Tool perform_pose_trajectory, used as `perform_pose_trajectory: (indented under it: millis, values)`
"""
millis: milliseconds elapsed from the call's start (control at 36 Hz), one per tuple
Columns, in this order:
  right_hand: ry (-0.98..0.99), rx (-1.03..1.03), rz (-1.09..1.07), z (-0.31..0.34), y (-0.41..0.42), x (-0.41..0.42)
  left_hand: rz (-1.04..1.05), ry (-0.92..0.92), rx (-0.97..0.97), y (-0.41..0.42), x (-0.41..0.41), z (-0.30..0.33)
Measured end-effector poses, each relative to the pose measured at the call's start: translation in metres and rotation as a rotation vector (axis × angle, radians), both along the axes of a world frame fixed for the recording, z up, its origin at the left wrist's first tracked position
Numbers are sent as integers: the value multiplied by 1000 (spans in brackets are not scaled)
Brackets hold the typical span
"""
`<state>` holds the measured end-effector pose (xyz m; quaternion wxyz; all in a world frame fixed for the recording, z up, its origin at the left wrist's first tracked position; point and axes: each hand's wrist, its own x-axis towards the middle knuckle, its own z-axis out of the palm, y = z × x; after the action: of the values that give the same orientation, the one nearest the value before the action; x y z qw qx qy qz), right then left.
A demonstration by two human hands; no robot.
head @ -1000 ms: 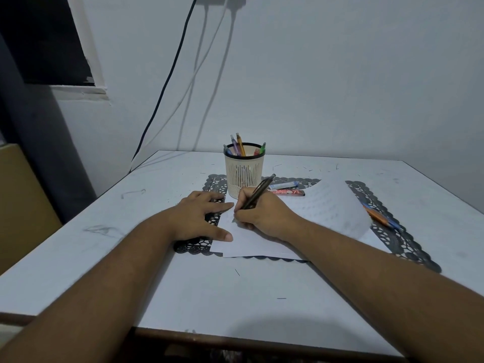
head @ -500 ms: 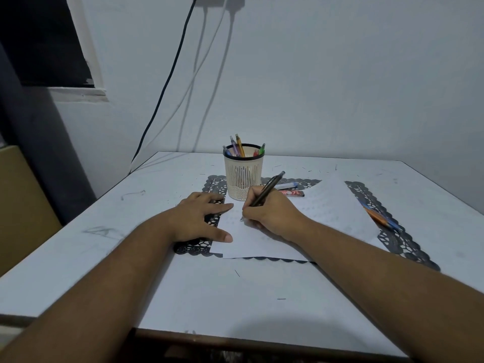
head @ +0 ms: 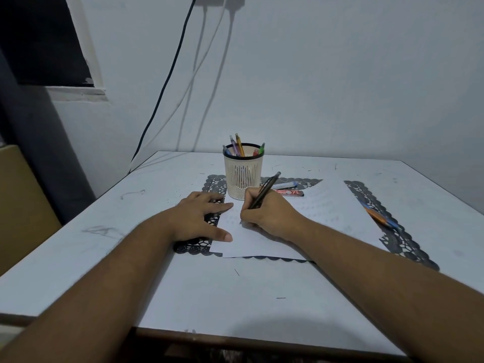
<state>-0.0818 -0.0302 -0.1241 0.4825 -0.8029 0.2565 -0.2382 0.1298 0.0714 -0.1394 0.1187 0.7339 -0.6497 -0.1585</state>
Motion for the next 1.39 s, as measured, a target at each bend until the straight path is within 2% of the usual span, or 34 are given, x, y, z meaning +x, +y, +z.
perform_pose_trajectory:
  millis: [361, 528, 611, 750, 833, 917, 1000, 1028, 1111, 1167, 1278, 1389]
  values:
    - [-28, -5, -13, -3, -3, 1, -3, 18, 1, 2, -4, 4]
    - [-9, 8, 59, -4, -2, 2, -8, 4, -5, 2, -2, 3]
    - [-139, 200, 15, -3, -7, -2, -18, 2, -7, 3, -2, 2]
    - [-373, 440, -218, 6, -40, -20, -4, 16, -15, 4, -4, 2]
    - [-426, 542, -258, 13, -60, -39, 3, 50, -8, 5, -5, 2]
    - [-406, 641, -228, 18, -75, -57, 58, 168, -14, 3, -5, 12]
    - [-416, 699, -242, 18, -86, -67, 222, 238, -220, -5, -5, 33]
    - [-426, 696, -255, 17, -89, -67, 303, 320, -321, -9, -9, 42]
    - [-454, 621, -335, 15, -93, -64, 504, 751, -559, -28, -29, 65]
    - [-491, 582, -380, 11, -97, -65, 536, 875, -676, -44, -48, 72]
    - [-507, 552, -430, 7, -98, -68, 540, 819, -765, -63, -85, 56]
    - [-530, 622, -468, 10, -99, -64, 545, 756, -721, -76, -98, 25]
